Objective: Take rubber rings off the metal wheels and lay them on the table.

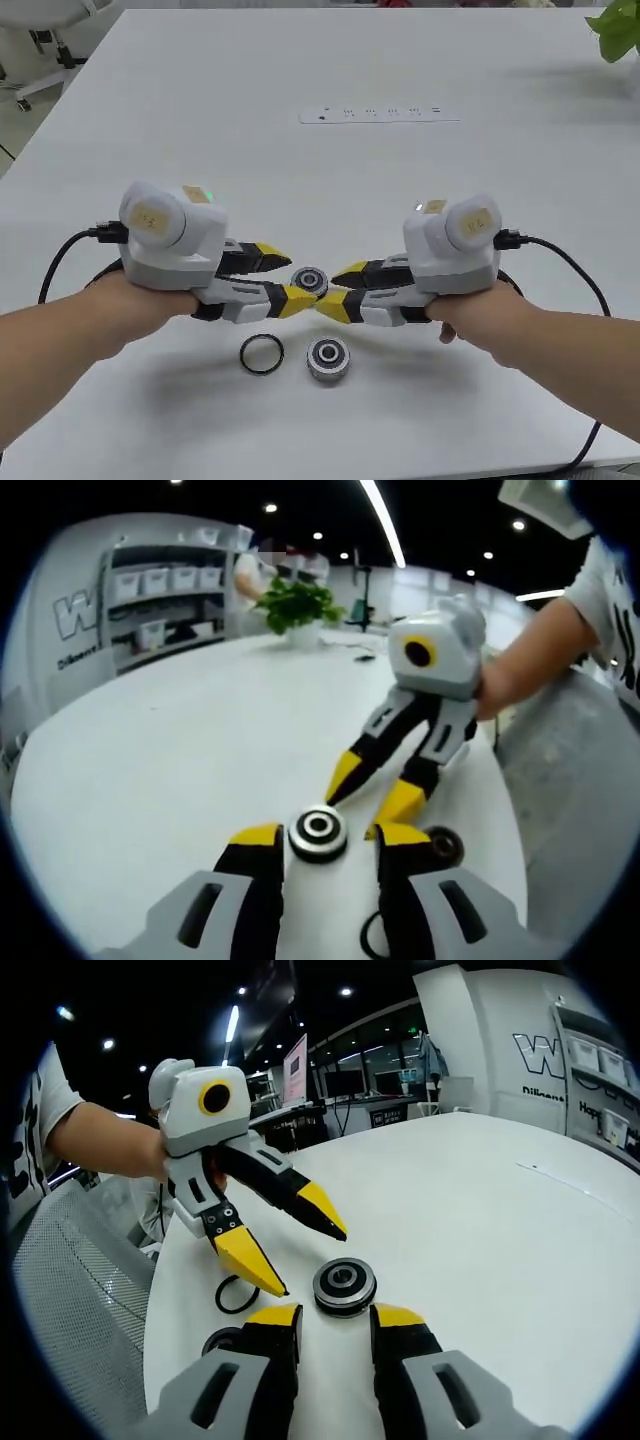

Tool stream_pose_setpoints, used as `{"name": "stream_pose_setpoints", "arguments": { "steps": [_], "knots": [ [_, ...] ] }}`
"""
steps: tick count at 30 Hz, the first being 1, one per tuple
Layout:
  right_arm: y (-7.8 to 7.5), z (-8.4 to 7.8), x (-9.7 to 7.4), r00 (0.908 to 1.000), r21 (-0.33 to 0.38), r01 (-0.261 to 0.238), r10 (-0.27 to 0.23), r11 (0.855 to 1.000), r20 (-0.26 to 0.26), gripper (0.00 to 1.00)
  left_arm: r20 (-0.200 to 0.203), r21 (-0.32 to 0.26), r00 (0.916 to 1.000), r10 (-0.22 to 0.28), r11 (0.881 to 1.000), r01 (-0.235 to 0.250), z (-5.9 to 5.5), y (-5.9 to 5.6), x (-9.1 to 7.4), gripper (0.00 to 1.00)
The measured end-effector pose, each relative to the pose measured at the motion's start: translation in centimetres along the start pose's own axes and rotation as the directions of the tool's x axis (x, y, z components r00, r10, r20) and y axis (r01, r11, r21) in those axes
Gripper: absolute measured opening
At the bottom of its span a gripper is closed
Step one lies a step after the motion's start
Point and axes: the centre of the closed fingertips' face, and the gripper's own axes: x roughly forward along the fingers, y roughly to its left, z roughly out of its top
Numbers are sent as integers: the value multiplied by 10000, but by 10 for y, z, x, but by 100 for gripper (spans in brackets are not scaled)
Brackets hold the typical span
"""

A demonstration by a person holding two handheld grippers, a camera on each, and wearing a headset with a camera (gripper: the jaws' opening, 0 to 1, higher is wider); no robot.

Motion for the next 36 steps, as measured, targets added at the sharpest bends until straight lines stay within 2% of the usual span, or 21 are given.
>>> {"name": "stream_pose_setpoints", "arguments": {
  "steps": [4,11,20,24,28,36],
  "knots": [
    [1,1,0,10000,51,-8,8,10000,53,24,-122,106,9999,30,9999,-28,0,1,4,36],
    [0,-1,0,10000,102,5,-5,9999,40,25,-326,142,9994,111,9998,-106,-1,4,8,28],
    [-3,-3,-2,10000,128,46,-46,9999,22,25,-678,250,9975,186,9995,-169,-7,6,12,19],
    [-4,-3,-2,10000,133,79,-80,9999,18,25,-738,733,9966,372,9968,-318,-7,5,13,15],
    [-5,-2,-1,9999,131,136,-137,9998,59,25,-795,693,9956,488,9967,-433,-7,8,14,14],
    [-5,1,8,9996,110,261,-262,9996,101,27,-726,604,9951,677,9962,-633,-7,7,13,14]
  ]
}}
